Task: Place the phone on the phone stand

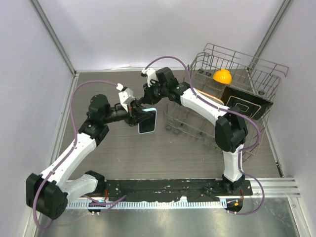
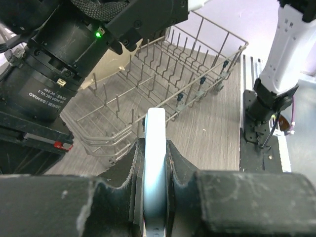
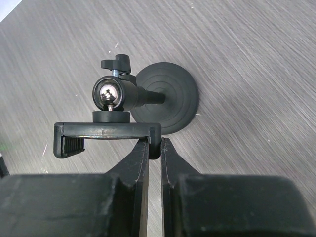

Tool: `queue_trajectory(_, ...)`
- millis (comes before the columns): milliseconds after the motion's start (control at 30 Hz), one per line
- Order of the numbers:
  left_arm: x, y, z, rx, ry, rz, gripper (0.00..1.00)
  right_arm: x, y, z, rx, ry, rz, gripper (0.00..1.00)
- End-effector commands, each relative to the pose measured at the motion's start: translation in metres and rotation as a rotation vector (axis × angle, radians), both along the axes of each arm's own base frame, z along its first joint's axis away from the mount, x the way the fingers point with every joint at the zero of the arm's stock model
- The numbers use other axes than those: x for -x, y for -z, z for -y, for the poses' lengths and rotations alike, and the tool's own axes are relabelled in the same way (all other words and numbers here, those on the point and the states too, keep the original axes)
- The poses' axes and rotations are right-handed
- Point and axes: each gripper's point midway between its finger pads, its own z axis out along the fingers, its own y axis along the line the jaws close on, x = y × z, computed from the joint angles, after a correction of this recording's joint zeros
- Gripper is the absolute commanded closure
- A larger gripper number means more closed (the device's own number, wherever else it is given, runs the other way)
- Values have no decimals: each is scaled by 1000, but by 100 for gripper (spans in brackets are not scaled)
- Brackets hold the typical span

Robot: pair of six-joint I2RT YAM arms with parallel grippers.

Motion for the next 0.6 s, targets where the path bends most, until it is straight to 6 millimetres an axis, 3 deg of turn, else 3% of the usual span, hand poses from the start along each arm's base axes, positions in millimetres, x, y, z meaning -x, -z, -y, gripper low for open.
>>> queue_trajectory(0, -9, -41, 11, -4, 109, 275, 100, 30, 3, -6, -16, -183, -19, 99)
queue_trajectory(267, -47, -28, 10, -35, 87, 261, 100, 27, 6, 2, -23, -245, -3, 99)
queue_trajectory(567, -63, -19, 20, 25, 110, 247, 100, 28, 5, -2, -52, -279, -23, 99)
